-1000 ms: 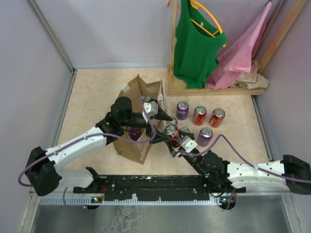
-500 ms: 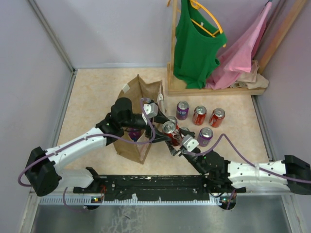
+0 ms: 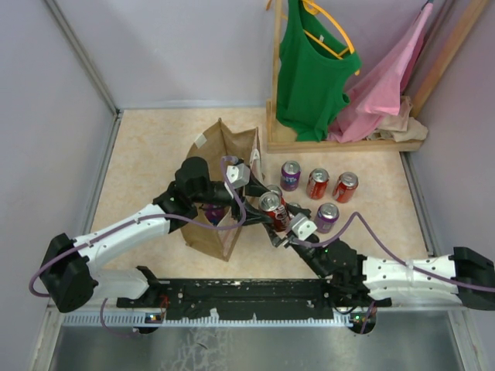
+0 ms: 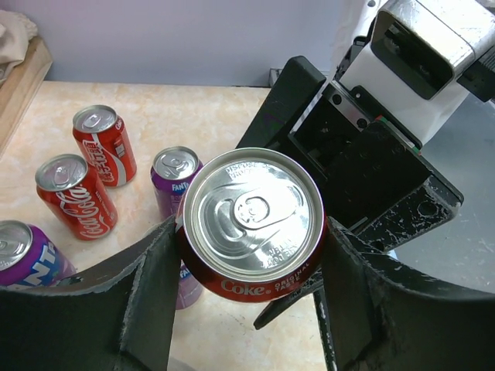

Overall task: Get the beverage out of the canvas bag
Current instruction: Place the drink at the center of the board.

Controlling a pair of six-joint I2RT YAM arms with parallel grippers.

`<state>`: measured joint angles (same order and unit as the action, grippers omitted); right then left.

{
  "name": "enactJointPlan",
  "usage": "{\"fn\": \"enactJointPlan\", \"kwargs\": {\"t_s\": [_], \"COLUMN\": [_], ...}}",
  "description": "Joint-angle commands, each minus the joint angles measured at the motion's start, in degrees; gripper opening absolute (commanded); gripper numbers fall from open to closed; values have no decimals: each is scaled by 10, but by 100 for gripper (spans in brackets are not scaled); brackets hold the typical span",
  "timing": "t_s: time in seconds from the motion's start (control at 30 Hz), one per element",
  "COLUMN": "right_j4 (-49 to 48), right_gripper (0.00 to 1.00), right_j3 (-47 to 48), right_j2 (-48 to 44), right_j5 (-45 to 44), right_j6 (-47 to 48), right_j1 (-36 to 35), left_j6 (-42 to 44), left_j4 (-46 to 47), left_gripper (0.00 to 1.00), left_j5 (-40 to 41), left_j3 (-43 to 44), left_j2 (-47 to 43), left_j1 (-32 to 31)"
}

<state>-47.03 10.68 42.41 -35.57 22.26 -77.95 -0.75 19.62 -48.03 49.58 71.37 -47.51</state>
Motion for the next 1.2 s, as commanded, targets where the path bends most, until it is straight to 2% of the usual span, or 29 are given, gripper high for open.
{"fn": "enactJointPlan", "kwargs": {"t_s": [0.0, 0.03, 0.07, 0.1, 0.13, 0.27, 0.4, 0.53, 0.7, 0.83, 1.0, 1.17], "right_j4": [-43, -35, -23, -9, 5, 76, 224, 372, 469, 458, 320, 354], "right_gripper": [63, 72, 87, 97, 99, 99, 99, 99, 99, 99, 99, 99], "right_j3": [54, 57, 61, 65, 71, 91, 139, 201, 242, 263, 284, 374], "right_j2": [-13, -15, -19, -22, -26, -61, -107, -147, -197, -227, -228, -165], "right_j5": [-9, -14, -20, -26, -31, -43, -49, -49, -45, -91, -208, -299], "right_j6": [-6, -7, -10, -13, -16, -32, -62, -71, -54, -32, -3, 1], "right_j1": [-4, -4, -4, -4, -4, -4, -4, -4, -4, -4, -4, -4], "left_j6": [-8, -8, -7, -7, -7, -4, 16, 52, 72, 88, 113, 132], "left_j4": [40, 39, 39, 38, 36, 33, 3, -39, -51, -70, -104, -120], "left_gripper": [0, 0, 0, 0, 0, 0, 0, 0, 0, 0, 0, 0], "left_j5": [9, 12, 14, 16, 18, 27, 50, 96, 156, 156, 119, 92], "left_j3": [1, 2, 4, 3, 5, 11, 29, 49, 67, 77, 63, 42], "left_j2": [-6, -7, -7, -7, -8, -14, -28, -39, -30, -21, -19, -34], "left_j1": [-2, -2, -2, -2, -2, -2, -2, -2, -1, -1, -4, -22]}}
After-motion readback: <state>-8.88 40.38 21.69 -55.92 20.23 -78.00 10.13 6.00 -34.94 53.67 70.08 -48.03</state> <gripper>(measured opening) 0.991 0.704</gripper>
